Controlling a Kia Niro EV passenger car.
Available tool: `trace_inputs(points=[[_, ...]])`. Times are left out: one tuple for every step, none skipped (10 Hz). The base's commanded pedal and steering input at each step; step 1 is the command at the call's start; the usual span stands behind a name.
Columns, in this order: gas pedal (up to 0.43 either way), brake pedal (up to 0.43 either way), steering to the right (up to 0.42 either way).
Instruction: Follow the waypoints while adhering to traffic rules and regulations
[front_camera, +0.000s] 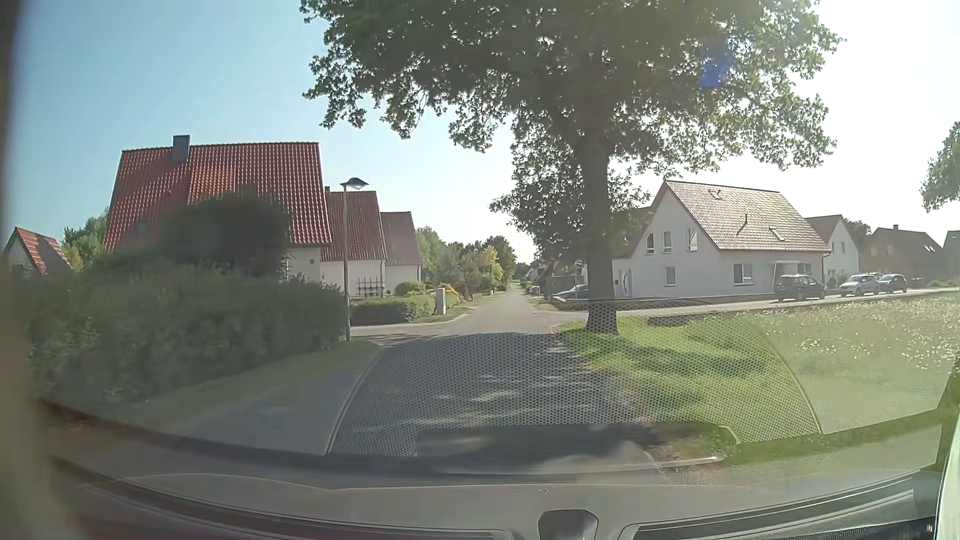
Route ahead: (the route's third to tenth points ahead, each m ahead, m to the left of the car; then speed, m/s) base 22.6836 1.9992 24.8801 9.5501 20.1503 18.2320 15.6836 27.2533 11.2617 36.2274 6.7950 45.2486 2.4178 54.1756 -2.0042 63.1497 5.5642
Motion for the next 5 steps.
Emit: trace_inputs(points=[[0.008,0.006,0.000],[0.020,0.006,0.000],[0.020,0.006,0.000],[0.028,0.006,0.000],[0.039,0.006,0.000]])
